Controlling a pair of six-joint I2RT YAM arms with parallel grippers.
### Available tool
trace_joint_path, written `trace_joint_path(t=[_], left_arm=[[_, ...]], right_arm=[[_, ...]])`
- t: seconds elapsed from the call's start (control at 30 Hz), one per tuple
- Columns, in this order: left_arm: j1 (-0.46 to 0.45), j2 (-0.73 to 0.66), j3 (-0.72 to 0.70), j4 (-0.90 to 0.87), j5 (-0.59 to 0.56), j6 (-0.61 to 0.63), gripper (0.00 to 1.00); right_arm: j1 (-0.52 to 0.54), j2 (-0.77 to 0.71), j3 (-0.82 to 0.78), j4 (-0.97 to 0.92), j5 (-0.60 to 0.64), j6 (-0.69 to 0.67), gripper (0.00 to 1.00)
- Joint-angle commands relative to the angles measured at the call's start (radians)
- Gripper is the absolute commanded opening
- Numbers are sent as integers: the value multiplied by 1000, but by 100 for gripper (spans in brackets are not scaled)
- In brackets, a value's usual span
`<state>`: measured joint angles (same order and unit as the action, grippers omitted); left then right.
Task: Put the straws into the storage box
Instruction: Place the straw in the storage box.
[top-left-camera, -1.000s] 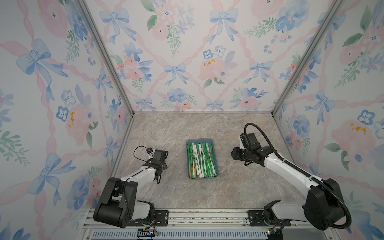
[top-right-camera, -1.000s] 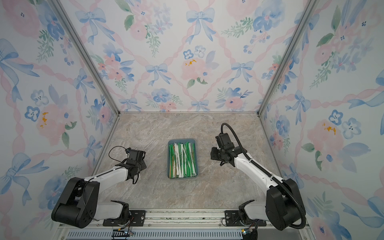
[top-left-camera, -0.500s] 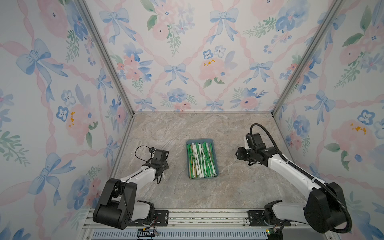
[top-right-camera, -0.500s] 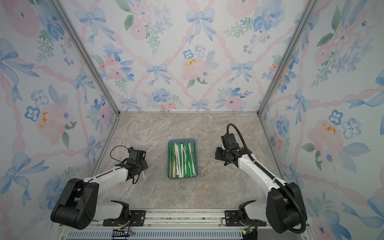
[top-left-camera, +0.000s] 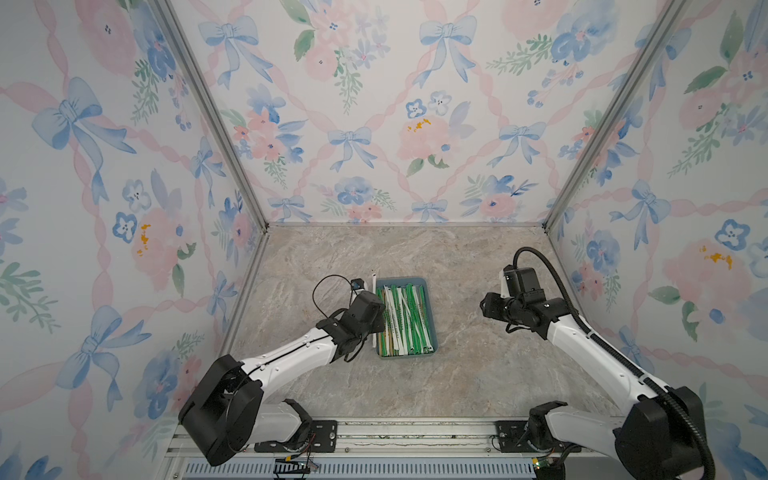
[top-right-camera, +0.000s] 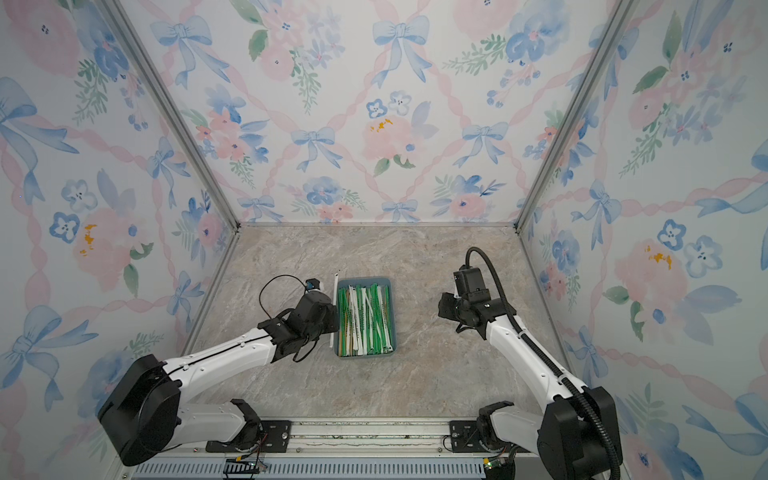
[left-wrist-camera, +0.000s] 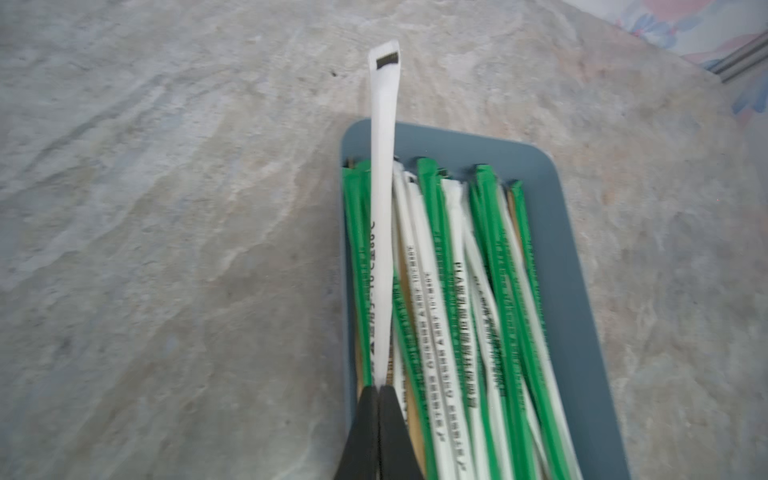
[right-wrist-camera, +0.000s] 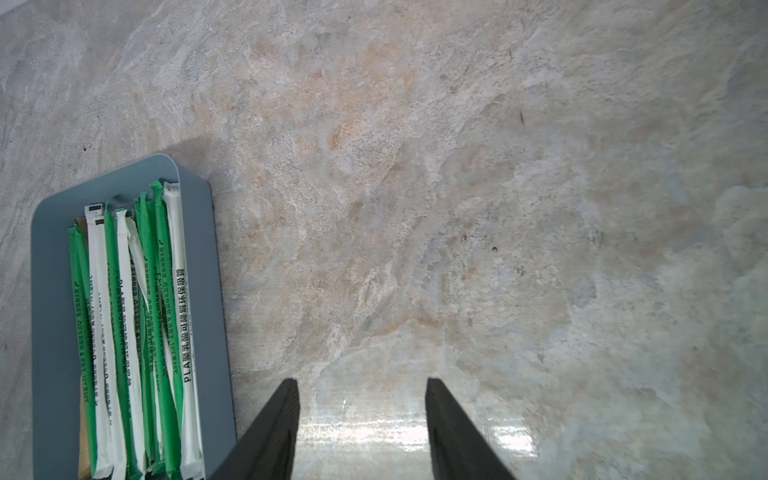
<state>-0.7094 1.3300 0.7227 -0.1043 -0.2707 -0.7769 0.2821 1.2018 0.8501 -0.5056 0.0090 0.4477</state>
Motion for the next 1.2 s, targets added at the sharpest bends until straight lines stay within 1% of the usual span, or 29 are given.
trace_joint_path(t=[0.0, 0.07, 0.2, 0.27, 0.37, 0.43, 0.47, 0.53, 0.63, 0.7, 0.77, 0.87, 0.93, 0.97, 1.0, 1.07, 1.17], left_arm=[[-24, 64, 31, 5, 12, -35, 0], [-35, 99, 42, 19, 31, -32, 0], [-41, 135, 55, 19, 26, -35, 1], [-41, 139, 55, 18, 18, -33, 5], [-44, 133, 49, 17, 0, -27, 19], [-45, 127, 43, 15, -14, -28, 35], [-47, 122, 39, 15, -24, -30, 40], [-48, 114, 32, 14, -37, -29, 47], [-50, 94, 25, 13, -59, -22, 59], [-52, 76, 18, 14, -81, -7, 68], [-57, 45, 5, 13, -111, 16, 78], [-59, -9, -21, 12, -156, 53, 88], [-59, -38, -32, 12, -191, 78, 96], [-59, -49, -32, 12, -213, 94, 98], [-60, -56, -61, 10, -234, 108, 98], [-64, -79, -75, 12, -273, 137, 98], [-68, -105, -88, 11, -341, 172, 98]], right_arm=[[-6, -16, -21, -14, 13, -9, 52], [-6, -15, -23, -16, 12, -12, 52], [-6, -20, -23, -21, 14, -17, 52], [-7, -22, -20, -25, 17, -21, 52], [-11, -27, -13, -34, 28, -31, 52], [-12, -31, -11, -34, 45, -40, 52], [-13, -37, -10, -31, 54, -50, 52], [-15, -57, -13, -18, 78, -70, 54], [-16, -110, -37, 33, 146, -118, 60], [-17, -166, -81, 104, 221, -164, 64], [-23, -237, -149, 217, 293, -221, 69], [-37, -326, -262, 382, 379, -287, 78], [-56, -363, -339, 503, 410, -333, 83], [-69, -371, -382, 567, 425, -354, 85], [-83, -373, -414, 619, 428, -371, 86], [-119, -365, -475, 732, 427, -390, 88], [-149, -305, -531, 878, 404, -386, 89]])
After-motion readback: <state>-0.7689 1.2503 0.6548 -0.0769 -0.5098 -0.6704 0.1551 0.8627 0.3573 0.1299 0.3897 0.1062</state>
